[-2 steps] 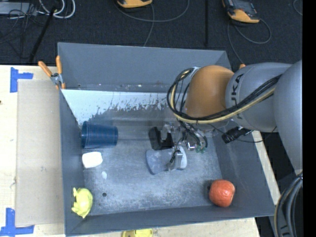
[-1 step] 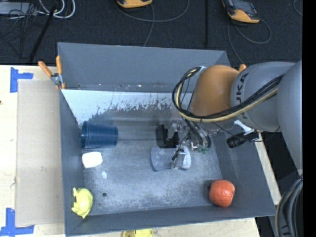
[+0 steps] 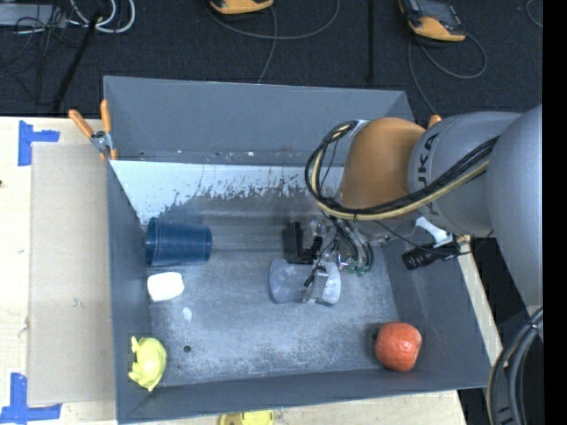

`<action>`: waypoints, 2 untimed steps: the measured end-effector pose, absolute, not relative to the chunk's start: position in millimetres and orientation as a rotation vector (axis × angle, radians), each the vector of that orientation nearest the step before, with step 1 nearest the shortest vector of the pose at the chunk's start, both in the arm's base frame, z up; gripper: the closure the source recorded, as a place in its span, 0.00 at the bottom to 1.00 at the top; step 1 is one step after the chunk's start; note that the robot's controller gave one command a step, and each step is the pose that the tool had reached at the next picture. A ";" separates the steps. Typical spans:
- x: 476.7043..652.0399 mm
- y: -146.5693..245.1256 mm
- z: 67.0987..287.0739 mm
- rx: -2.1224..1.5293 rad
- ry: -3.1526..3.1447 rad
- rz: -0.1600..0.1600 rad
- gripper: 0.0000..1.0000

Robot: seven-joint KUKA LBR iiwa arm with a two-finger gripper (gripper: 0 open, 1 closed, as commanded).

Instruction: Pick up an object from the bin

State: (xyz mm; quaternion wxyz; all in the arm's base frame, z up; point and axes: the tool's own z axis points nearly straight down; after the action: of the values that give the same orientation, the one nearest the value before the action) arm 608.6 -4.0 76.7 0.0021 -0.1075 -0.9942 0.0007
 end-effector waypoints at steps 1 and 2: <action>609.8 -9.8 73.9 -0.240 -3.129 -0.003 0.00; 607.8 -20.2 71.7 -0.417 -3.110 -0.005 0.00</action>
Offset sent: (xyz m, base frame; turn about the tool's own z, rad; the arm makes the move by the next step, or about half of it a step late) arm -0.0018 -0.0228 -0.0067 0.0431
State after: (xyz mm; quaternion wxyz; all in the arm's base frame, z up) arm 607.8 -20.2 71.7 0.0021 -0.1328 -0.9911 -0.0017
